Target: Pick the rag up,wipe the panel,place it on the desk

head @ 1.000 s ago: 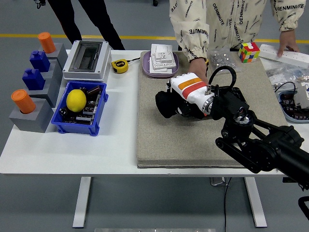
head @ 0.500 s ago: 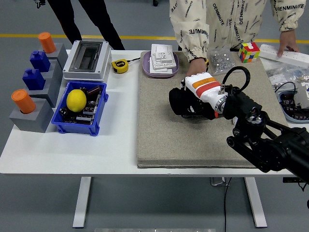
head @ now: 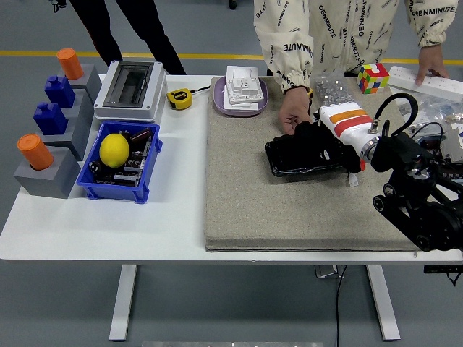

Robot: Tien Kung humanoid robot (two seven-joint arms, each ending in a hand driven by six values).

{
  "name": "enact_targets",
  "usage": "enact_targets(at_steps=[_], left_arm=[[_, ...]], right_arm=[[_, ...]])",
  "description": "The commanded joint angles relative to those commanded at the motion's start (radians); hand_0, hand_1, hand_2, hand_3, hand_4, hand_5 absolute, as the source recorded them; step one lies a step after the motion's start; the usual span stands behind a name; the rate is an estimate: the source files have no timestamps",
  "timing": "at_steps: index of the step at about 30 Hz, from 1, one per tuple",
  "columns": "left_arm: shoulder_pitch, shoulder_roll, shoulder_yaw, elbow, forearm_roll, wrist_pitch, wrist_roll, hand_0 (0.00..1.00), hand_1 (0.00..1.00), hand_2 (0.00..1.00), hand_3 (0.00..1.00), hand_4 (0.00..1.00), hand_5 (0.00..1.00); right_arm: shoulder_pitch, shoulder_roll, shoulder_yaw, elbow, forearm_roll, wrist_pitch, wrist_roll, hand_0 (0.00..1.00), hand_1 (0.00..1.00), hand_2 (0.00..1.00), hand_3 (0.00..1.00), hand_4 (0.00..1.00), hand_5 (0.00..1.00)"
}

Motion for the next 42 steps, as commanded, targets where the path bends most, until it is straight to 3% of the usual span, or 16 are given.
enact_targets(at_steps=[10, 21, 30, 42], left_arm=[[-0.001, -0.003, -0.002, 0.000, -0.003, 0.000, -0.001, 0.639, 0.689, 0.724, 0.566, 0.594, 0.467], [-0.001, -0.003, -0.006, 0.000, 0.000, 0.000, -0.001, 0.640, 0.689, 0.724, 0.566, 0.593, 0.466], [-0.001, -0.004, -0.004, 0.000, -0.002, 0.000, -0.002, 0.640, 0.689, 0.724, 0.566, 0.593, 0.466], [-0.001, -0.003, -0.003, 0.000, -0.003, 0.000, -0.001, 0.640, 0.689, 0.724, 0.565, 0.593, 0.466]], right_arm=[[-0.033, -0.070, 0.060, -0.029, -0.008, 0.005, 0.004, 0.223, 0.358, 0.437, 0.415, 0.993, 0.054], [-0.051, -0.112, 0.102, -0.048, -0.017, 0.009, 0.005, 0.224, 0.358, 0.437, 0.415, 0.993, 0.053], [-0.053, -0.107, 0.098, -0.044, -0.018, 0.009, 0.005, 0.223, 0.358, 0.437, 0.415, 0.993, 0.052], [-0.027, -0.068, 0.068, -0.029, -0.016, 0.009, 0.002, 0.224, 0.358, 0.437, 0.414, 0.993, 0.053]])
